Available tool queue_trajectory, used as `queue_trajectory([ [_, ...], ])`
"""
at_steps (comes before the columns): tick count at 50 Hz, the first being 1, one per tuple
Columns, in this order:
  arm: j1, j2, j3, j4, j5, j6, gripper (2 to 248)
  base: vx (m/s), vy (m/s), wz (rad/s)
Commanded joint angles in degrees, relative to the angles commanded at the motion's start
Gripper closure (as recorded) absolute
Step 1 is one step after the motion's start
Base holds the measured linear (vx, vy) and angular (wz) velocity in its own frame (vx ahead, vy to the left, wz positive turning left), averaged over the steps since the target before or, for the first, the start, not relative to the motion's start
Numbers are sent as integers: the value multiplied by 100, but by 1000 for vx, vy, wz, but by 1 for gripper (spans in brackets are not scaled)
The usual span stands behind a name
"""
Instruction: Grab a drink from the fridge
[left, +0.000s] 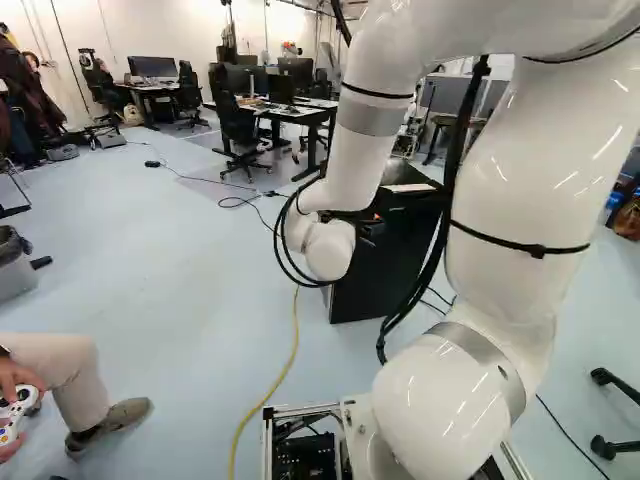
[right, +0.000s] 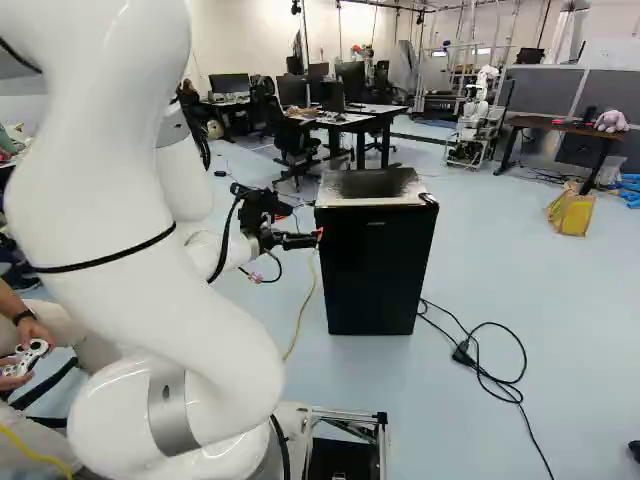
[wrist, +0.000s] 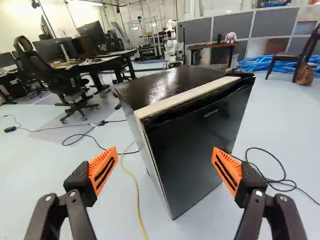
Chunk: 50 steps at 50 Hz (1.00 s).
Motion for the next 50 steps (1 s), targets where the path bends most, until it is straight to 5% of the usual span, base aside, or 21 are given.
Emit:
queue_trajectory([
  [50,181,-1463,-756,721,966,0,3,0,0,0],
])
